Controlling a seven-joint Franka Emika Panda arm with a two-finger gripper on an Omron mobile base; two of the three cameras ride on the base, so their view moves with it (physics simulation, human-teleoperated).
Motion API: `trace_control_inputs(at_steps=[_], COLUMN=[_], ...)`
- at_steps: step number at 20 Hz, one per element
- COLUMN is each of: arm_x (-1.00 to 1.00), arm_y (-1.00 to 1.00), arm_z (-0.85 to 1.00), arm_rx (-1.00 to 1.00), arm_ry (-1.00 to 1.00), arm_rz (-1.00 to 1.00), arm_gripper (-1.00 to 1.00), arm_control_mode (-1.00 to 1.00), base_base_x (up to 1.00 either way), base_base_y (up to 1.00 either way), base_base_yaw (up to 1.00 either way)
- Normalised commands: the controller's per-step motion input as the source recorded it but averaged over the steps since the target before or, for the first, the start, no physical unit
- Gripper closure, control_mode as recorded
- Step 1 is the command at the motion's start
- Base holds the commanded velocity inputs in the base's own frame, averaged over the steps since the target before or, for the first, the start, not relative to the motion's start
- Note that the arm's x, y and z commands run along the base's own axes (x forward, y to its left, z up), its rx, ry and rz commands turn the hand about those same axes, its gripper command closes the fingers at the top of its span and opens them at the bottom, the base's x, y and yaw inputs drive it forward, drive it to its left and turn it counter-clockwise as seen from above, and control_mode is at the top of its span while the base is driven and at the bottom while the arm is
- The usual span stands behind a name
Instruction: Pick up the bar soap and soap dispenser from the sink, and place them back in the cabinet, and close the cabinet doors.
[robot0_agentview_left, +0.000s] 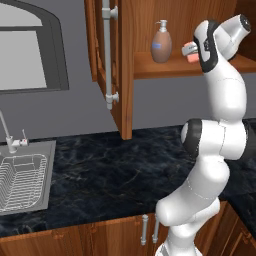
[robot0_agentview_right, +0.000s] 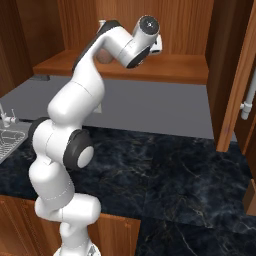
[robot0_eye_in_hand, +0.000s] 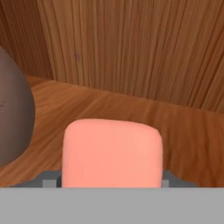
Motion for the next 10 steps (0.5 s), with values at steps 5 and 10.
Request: trace_control_inputs(at_steps=[5, 10], arm_x=[0.02, 0.04], arm_y=[-0.11, -0.05], arm_z=[-0.13, -0.05], arm_rx=[0.00, 0.00], arm_ry=[0.00, 0.00], arm_rz=[0.00, -0.01], arm_gripper=[-1.00, -1.00], arm_control_mode=[-1.00, -1.00], base_base_x=[0.00, 0.00], base_base_y=[0.00, 0.00], base_base_yaw=[0.00, 0.00])
